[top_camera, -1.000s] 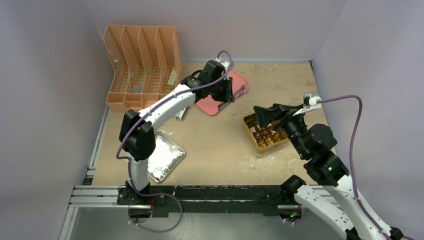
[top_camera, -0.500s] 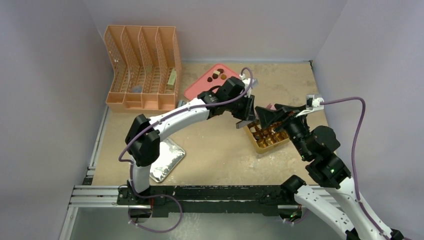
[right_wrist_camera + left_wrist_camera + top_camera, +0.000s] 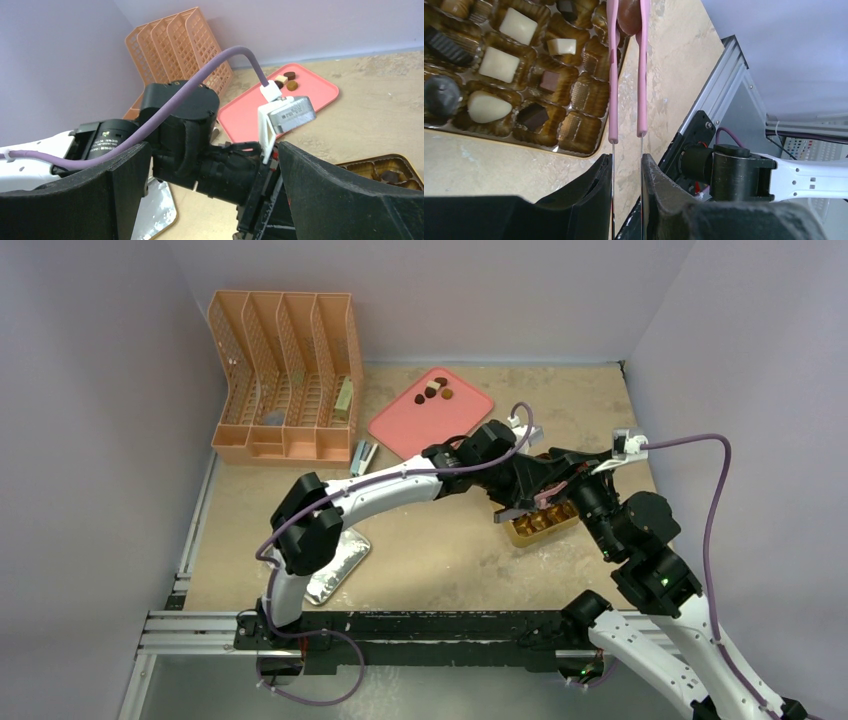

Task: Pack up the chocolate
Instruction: Place the fake chocolate in the packing box.

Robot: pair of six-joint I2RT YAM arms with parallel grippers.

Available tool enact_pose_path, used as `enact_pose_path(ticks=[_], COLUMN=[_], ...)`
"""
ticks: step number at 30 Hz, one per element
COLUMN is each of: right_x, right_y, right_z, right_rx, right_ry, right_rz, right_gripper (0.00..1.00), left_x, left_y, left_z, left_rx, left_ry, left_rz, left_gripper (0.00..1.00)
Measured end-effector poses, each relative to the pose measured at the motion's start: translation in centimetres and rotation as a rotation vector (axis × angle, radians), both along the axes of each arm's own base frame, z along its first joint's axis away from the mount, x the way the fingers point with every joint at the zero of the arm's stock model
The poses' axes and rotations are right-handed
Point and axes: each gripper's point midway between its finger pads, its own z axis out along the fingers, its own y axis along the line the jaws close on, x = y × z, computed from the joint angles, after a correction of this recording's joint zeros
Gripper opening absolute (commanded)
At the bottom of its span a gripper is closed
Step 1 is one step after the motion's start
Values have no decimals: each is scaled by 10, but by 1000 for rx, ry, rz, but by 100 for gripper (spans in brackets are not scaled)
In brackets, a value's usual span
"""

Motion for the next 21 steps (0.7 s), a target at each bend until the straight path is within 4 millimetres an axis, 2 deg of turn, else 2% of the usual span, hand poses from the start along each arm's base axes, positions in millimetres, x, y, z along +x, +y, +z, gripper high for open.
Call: enact_pose_path(ticks=[9,21], right_x=[0,0], right_y=[0,1], right_z=[0,0], right_rx=[-1,0], right_ry=[0,-1], right_rz=[0,4], right_gripper=[99,99], left_x=[-9,-8], left_y=[-12,-12], left_z=[-25,-44], left_rx=[20,52], left_ry=[38,56], left_rz=[-18,-18], left_gripper=[24,30])
